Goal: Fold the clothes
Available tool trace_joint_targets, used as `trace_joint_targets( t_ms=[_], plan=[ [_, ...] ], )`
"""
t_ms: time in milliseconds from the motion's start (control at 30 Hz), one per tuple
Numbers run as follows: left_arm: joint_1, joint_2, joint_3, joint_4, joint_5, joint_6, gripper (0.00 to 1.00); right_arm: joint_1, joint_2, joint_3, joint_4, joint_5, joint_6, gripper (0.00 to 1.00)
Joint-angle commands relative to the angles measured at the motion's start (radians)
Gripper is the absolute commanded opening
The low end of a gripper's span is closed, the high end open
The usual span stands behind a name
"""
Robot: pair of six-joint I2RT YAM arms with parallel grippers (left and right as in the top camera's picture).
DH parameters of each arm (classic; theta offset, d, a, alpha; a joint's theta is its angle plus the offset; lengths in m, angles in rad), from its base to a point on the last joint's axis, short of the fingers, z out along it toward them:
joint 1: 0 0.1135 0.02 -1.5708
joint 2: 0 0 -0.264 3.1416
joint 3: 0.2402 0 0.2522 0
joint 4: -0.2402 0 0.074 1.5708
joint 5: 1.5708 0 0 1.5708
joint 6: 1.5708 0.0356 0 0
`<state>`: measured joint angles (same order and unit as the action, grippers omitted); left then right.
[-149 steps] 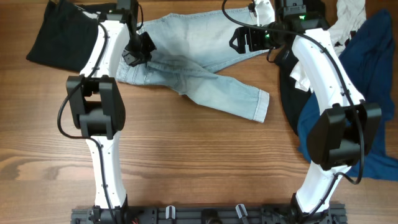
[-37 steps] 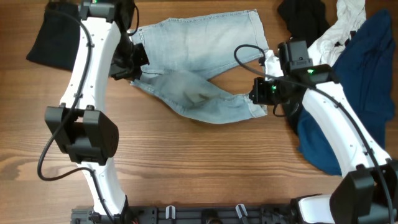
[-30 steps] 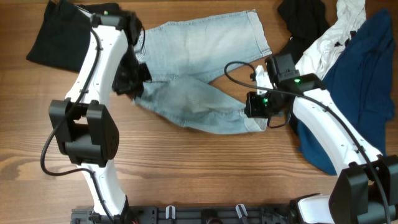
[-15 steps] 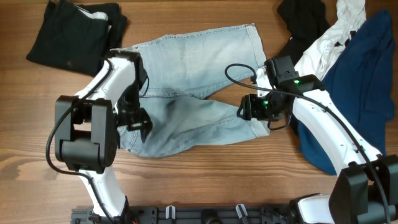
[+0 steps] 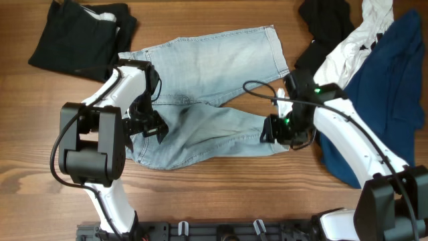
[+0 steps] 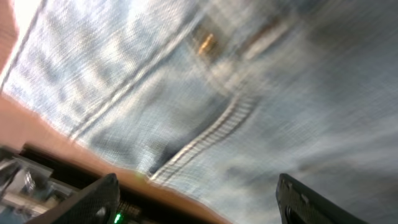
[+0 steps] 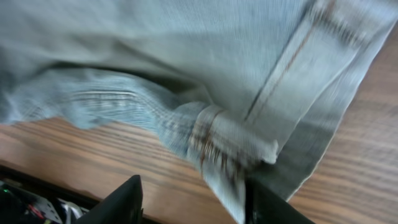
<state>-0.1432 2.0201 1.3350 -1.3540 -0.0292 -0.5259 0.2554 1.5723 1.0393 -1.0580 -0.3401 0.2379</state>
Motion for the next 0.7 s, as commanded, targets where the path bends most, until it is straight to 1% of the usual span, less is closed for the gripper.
trace_joint_targets(
  t_ms=[0,133,200,267,333,367,433,467,567,667],
  plan=[
    [0.005,-0.026,-0.002,0.088,-0.006,-0.006,0.8,0.03,0.004,-0.087,-0.002,-0.022,0.111,0.56],
    [0.005,-0.026,-0.002,0.166,-0.006,-0.005,0.81,0.061,-0.031,-0.103,-0.001,-0.014,0.19,0.5],
    [0.005,-0.026,-0.002,0.193,-0.006,0.0,0.82,0.077,-0.079,-0.103,-0.001,0.008,0.229,0.5],
    [0.005,-0.026,-0.002,0.212,-0.006,0.002,0.82,0.09,-0.164,-0.103,-0.009,0.041,0.265,0.5],
    [0.005,-0.026,-0.002,0.222,-0.006,0.002,0.82,0.091,-0.255,-0.103,-0.016,0.05,0.271,0.51],
    [0.005,-0.026,-0.002,0.226,-0.006,0.005,0.81,0.091,-0.306,-0.103,-0.019,0.051,0.27,0.52],
    [0.005,-0.026,-0.002,0.238,-0.006,0.018,0.82,0.091,-0.403,-0.103,-0.019,0.054,0.269,0.58],
    [0.005,-0.026,-0.002,0.245,-0.006,0.023,0.82,0.091,-0.455,-0.103,-0.011,0.061,0.27,0.65],
    [0.005,-0.026,-0.002,0.258,-0.006,0.023,0.81,0.091,-0.513,-0.103,0.04,0.106,0.267,0.68],
    [0.005,-0.026,-0.001,0.263,-0.005,0.024,0.81,0.091,-0.484,-0.103,0.117,0.143,0.249,0.69]
  ],
)
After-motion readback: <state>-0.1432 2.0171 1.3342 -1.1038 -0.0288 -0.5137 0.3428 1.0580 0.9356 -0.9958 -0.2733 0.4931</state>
